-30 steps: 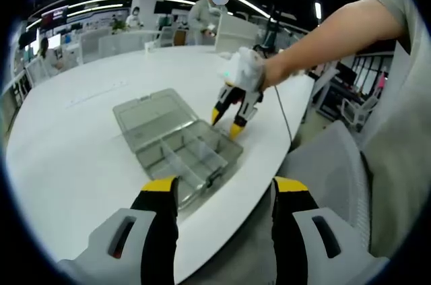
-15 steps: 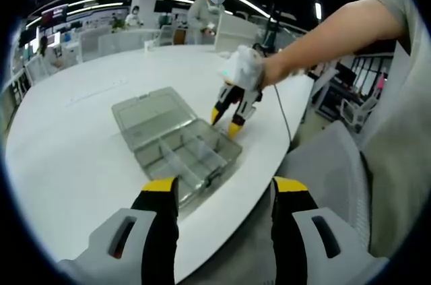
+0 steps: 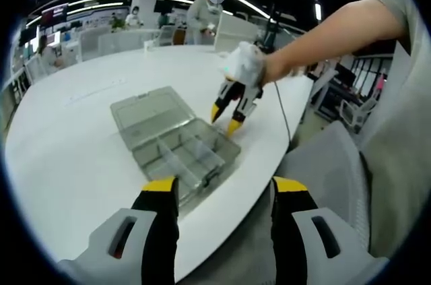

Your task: Insert the divider into the dual guide fixture by aligning both edges with the guide slots and pushing it downward to the bottom, including one-sided entry, uneven engagement, binding, and posture correction.

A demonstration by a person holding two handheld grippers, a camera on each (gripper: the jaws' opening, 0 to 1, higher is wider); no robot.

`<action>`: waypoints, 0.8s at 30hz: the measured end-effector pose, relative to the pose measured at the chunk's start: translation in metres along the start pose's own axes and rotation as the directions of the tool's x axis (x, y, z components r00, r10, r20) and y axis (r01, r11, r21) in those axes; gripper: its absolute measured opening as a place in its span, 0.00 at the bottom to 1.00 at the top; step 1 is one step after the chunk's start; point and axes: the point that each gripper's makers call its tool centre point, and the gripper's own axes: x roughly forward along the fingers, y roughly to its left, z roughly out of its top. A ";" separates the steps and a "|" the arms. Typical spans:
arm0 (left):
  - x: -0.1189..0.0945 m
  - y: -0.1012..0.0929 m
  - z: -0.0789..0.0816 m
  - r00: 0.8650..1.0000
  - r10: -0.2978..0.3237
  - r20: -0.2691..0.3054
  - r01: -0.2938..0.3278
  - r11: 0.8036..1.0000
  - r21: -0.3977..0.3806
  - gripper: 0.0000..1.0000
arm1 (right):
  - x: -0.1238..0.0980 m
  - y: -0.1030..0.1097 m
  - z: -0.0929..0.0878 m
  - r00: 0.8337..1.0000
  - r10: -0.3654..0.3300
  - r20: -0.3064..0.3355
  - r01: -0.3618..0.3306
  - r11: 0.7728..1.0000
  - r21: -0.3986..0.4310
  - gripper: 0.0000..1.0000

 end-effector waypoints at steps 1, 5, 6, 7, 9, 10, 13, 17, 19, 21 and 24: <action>0.000 0.000 0.000 1.000 -0.001 0.000 0.001 1.000 0.000 0.53 | -0.001 0.000 0.000 1.000 -0.001 -0.001 0.001 1.000 -0.004 0.27; 0.001 -0.001 0.003 1.000 -0.005 0.004 0.005 1.000 0.003 0.53 | -0.006 0.001 -0.002 1.000 -0.007 -0.003 0.007 1.000 -0.001 0.27; 0.001 -0.002 0.003 1.000 -0.006 0.004 0.006 1.000 0.003 0.53 | -0.007 0.001 -0.002 1.000 -0.009 -0.002 0.009 1.000 0.003 0.27; 0.001 -0.002 0.004 1.000 -0.006 0.005 0.006 1.000 0.004 0.53 | -0.008 0.001 -0.003 1.000 -0.011 -0.003 0.011 1.000 0.000 0.27; 0.002 -0.001 0.004 1.000 -0.009 0.004 0.009 1.000 -0.003 0.53 | -0.011 0.003 -0.003 1.000 -0.014 -0.004 0.014 1.000 -0.005 0.27; 0.003 -0.001 0.004 1.000 -0.011 0.004 0.011 1.000 -0.007 0.52 | -0.013 0.003 -0.002 1.000 -0.017 -0.002 0.017 1.000 -0.004 0.27; 0.006 -0.002 0.006 1.000 -0.018 0.005 0.018 1.000 -0.016 0.52 | -0.019 0.006 0.001 1.000 -0.024 0.004 0.024 1.000 -0.019 0.27; 0.014 -0.002 0.009 0.999 -0.034 0.001 0.034 0.999 -0.022 0.50 | -0.027 0.010 0.006 0.999 -0.039 0.013 0.039 0.999 -0.031 0.27; 0.017 -0.001 0.012 0.999 -0.044 0.003 0.044 0.999 -0.028 0.50 | -0.032 0.013 0.010 0.999 -0.046 0.024 0.047 0.998 -0.039 0.27; 0.021 0.000 0.015 0.999 -0.053 0.003 0.053 0.998 -0.033 0.49 | -0.035 0.017 0.013 0.998 -0.048 0.029 0.050 0.998 -0.047 0.27; 0.026 0.001 0.022 0.998 -0.064 0.011 0.064 0.997 -0.039 0.47 | -0.041 0.021 0.018 0.998 -0.058 0.040 0.060 0.996 -0.060 0.27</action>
